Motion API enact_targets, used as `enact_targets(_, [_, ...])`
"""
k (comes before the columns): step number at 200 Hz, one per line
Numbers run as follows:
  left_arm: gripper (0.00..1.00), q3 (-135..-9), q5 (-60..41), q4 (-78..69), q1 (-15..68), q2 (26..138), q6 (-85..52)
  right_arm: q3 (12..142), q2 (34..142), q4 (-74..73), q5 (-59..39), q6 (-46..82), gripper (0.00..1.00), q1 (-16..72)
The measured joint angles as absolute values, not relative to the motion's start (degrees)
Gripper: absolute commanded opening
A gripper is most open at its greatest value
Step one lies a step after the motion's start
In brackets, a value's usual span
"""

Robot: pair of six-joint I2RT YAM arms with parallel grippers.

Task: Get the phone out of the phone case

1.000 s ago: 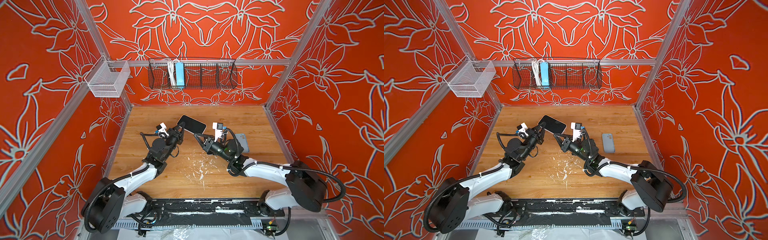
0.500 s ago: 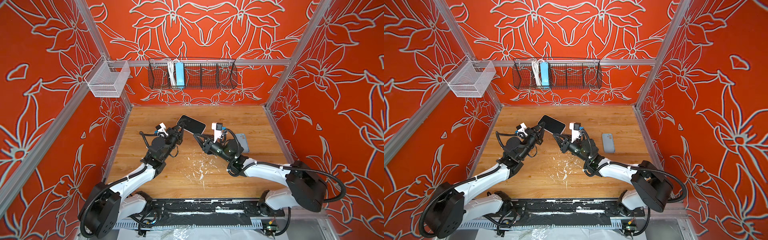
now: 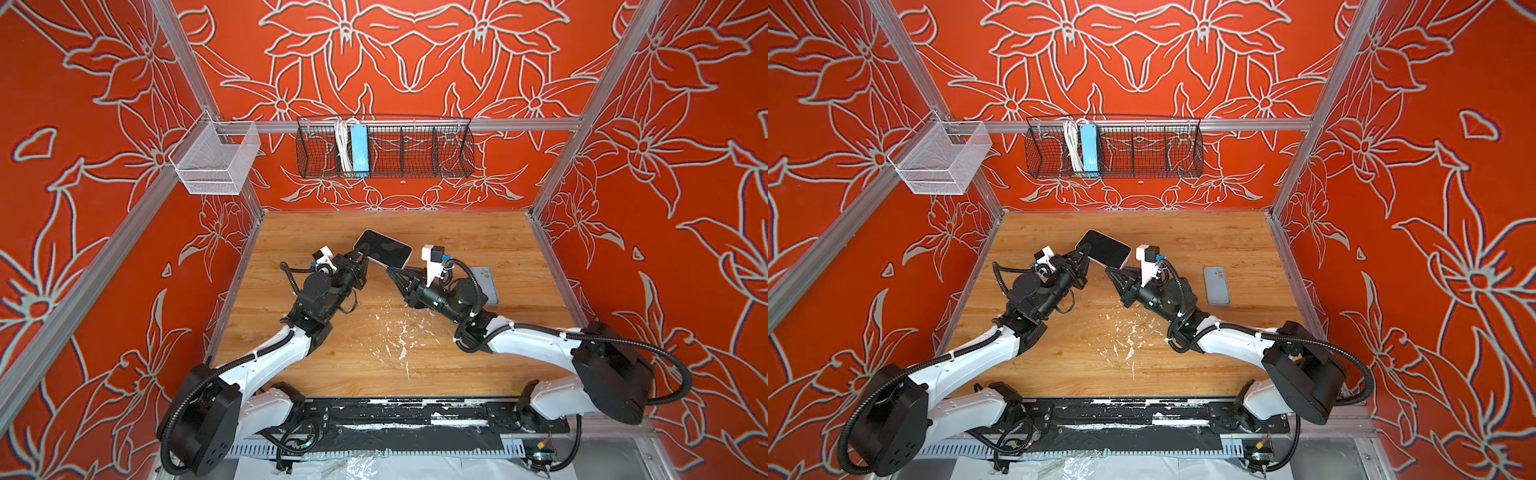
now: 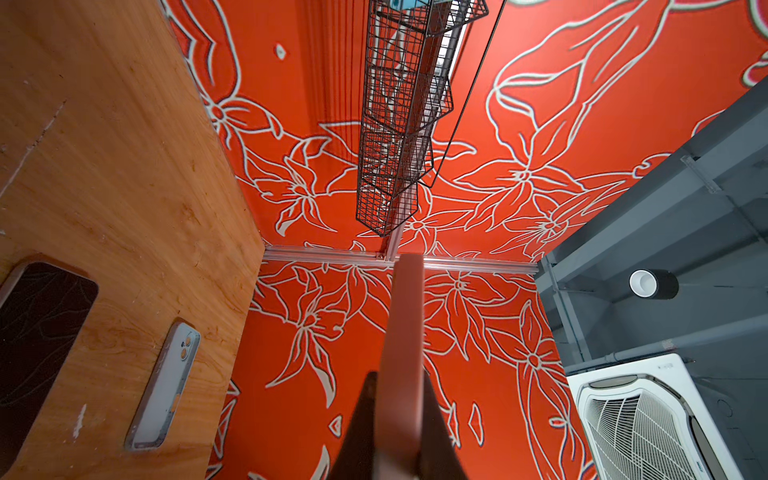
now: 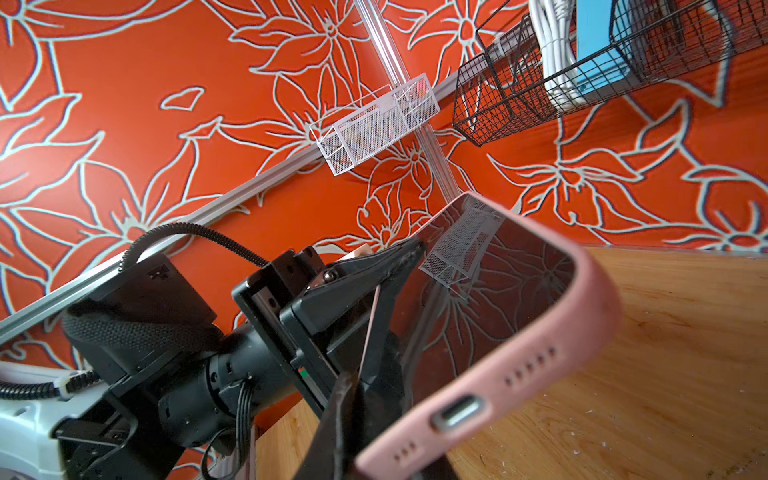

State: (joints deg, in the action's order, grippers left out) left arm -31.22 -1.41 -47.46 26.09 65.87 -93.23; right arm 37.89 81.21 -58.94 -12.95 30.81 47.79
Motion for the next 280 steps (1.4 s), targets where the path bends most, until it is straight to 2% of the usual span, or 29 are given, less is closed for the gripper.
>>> enact_targets(122, [0.0, -35.3, -5.4, -44.2, 26.3, 66.9, -97.0, 35.9, 79.8, -58.9, -22.6, 25.7, 0.17, 43.2])
enact_targets(157, [0.0, -38.3, -7.4, -47.9, 26.7, 66.9, -99.3, 33.7, 83.6, -54.3, -24.8, 25.5, 0.17, 41.7])
enact_targets(198, [0.0, -38.7, -8.3, -49.3, 26.7, 66.9, -99.2, 33.2, 82.7, -52.7, -26.1, 25.6, 0.17, 40.4])
enact_targets(224, [0.0, -38.7, -8.8, -48.9, 26.7, 66.9, -95.7, 31.7, 79.4, -51.5, -26.5, 26.2, 0.19, 39.4])
enact_targets(280, [0.0, -43.5, -13.5, -38.8, 26.1, 66.1, -77.6, 30.8, 71.2, -43.4, -31.4, 27.2, 0.22, 32.4])
